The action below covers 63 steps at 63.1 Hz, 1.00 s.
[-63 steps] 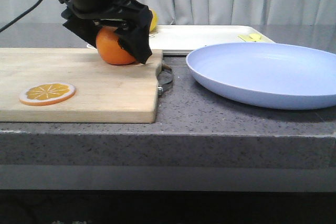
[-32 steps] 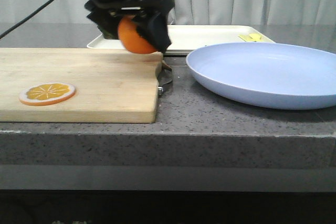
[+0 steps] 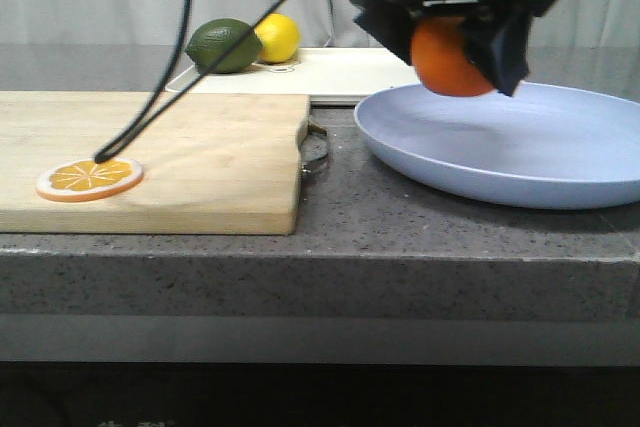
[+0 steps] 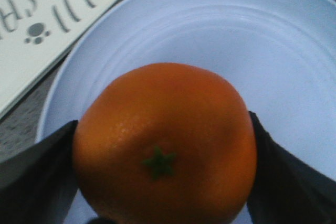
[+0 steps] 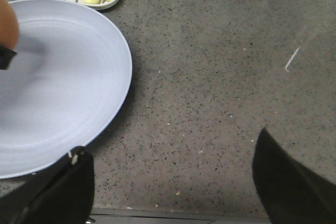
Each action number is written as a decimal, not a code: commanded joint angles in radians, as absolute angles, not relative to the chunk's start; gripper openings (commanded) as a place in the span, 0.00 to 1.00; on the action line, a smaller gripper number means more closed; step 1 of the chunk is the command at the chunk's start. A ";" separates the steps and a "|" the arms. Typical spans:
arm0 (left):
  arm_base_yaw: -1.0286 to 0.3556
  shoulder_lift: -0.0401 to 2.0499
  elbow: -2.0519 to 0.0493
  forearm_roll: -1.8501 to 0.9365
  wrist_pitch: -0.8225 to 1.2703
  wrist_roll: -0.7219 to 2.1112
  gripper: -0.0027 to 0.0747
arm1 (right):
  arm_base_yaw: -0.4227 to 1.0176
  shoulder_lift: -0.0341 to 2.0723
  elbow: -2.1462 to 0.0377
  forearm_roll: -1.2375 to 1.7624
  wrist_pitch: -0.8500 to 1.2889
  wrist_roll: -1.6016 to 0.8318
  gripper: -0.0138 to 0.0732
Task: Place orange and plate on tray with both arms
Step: 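Lift the orange with the left gripper and carry it over the blue plate, then open the left gripper to release the orange onto the plate, withdraw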
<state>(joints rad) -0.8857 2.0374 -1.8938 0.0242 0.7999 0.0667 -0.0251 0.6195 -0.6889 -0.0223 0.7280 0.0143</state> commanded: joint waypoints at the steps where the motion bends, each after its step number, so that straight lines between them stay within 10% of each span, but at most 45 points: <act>1: -0.912 2.024 -1.976 0.022 0.759 0.064 0.61 | -0.028 0.626 -0.721 -0.024 0.669 0.006 0.87; 24: -0.930 2.088 -2.019 0.012 0.768 0.054 0.92 | -0.028 0.626 -0.721 -0.024 0.669 0.006 0.87; 63: -0.928 1.747 -1.957 0.056 0.954 -0.016 0.92 | -0.028 0.626 -0.721 -0.024 0.654 0.007 0.87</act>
